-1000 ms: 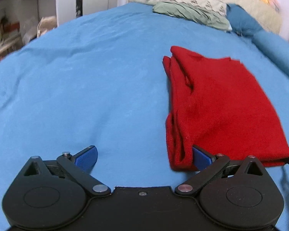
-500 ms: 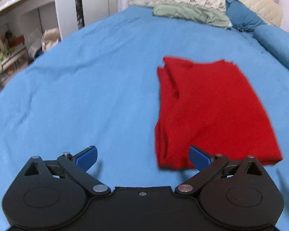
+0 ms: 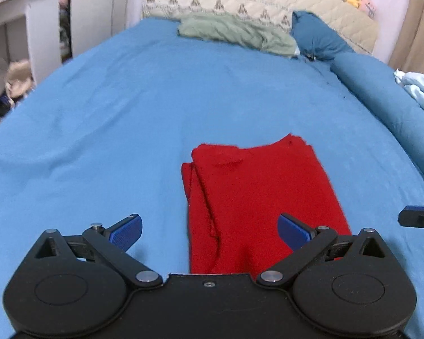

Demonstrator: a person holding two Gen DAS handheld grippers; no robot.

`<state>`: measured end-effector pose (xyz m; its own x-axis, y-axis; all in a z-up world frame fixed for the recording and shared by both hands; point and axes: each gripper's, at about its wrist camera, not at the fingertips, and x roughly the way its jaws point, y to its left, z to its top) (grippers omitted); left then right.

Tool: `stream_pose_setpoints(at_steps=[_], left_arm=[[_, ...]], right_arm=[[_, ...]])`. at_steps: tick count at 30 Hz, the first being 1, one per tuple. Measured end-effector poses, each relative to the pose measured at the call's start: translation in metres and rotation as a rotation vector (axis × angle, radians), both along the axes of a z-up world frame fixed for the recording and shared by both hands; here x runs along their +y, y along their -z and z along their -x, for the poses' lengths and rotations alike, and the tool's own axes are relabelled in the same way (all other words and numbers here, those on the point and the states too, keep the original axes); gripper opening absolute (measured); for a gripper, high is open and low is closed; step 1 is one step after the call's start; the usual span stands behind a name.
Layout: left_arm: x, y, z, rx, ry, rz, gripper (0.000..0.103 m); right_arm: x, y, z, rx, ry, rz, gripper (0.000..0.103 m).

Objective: Fold small clothes

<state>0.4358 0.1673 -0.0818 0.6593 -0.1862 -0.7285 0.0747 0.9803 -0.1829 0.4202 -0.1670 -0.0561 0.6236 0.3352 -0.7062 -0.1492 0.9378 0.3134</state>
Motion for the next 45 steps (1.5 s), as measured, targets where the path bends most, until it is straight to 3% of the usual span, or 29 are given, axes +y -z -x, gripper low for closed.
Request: stream_pose_setpoints(at_steps=[2,7,10,11,12,13,15,16,18,20,24,28,31,35,37,40,43,44,45], left_arm=[[0.004,0.016,-0.018,0.050,-0.007,0.029,0.102],[0.009,0.058,-0.045,0.153,0.028,0.190,0.096],[0.001,0.067,-0.047,0.140,0.060,0.170,0.095],[-0.001,0.067,-0.047,0.129,0.071,0.159,0.090],[-0.003,0.068,-0.049,0.131,0.080,0.158,0.078],[-0.004,0.068,-0.050,0.137,0.094,0.174,0.069],[-0.003,0.067,-0.052,0.160,0.096,0.215,0.048],[-0.004,0.065,-0.051,0.153,0.097,0.211,0.042],[-0.009,0.057,-0.045,0.127,0.105,0.188,0.031],[-0.017,0.043,-0.036,0.101,0.107,0.162,0.029],[-0.044,0.011,-0.006,0.068,0.142,0.130,0.029],[-0.077,-0.013,0.051,0.014,0.206,0.158,0.029],[-0.108,-0.006,0.092,0.023,0.235,0.199,0.029],[-0.150,0.034,0.131,0.090,0.232,0.200,0.029],[-0.164,0.049,0.147,0.081,0.207,0.141,0.030],[-0.170,0.049,0.158,0.032,0.194,0.087,0.032],[-0.172,0.040,0.154,0.028,0.169,0.059,0.037],[-0.166,0.037,0.163,0.020,0.156,0.049,0.045],[-0.163,0.032,0.165,0.011,0.140,0.035,0.060]], right_arm=[[0.000,0.017,-0.014,0.046,0.021,-0.043,0.103],[0.004,0.059,-0.035,0.106,0.046,-0.146,0.103],[0.005,0.077,-0.043,0.113,0.061,-0.200,0.103],[0.007,0.082,-0.047,0.114,0.056,-0.207,0.103],[0.009,0.086,-0.049,0.115,0.045,-0.211,0.100],[0.012,0.089,-0.052,0.118,0.031,-0.212,0.095],[0.020,0.094,-0.056,0.112,-0.004,-0.229,0.073],[0.024,0.094,-0.057,0.110,-0.026,-0.249,0.052],[0.032,0.089,-0.057,0.086,-0.022,-0.216,0.043],[0.034,0.078,-0.050,0.049,-0.018,-0.197,0.037],[0.023,0.042,-0.021,-0.009,-0.020,-0.238,0.036],[-0.007,0.007,0.037,-0.055,-0.050,-0.252,0.036],[-0.038,-0.006,0.092,-0.073,-0.038,-0.220,0.036],[-0.069,0.013,0.151,-0.025,0.017,-0.166,0.036],[-0.086,0.040,0.169,0.041,0.079,-0.181,0.036],[-0.098,0.068,0.183,0.059,0.127,-0.197,0.037],[-0.098,0.070,0.185,0.040,0.138,-0.206,0.039],[-0.097,0.067,0.187,0.034,0.129,-0.186,0.045],[-0.092,0.064,0.188,0.027,0.118,-0.158,0.048]])
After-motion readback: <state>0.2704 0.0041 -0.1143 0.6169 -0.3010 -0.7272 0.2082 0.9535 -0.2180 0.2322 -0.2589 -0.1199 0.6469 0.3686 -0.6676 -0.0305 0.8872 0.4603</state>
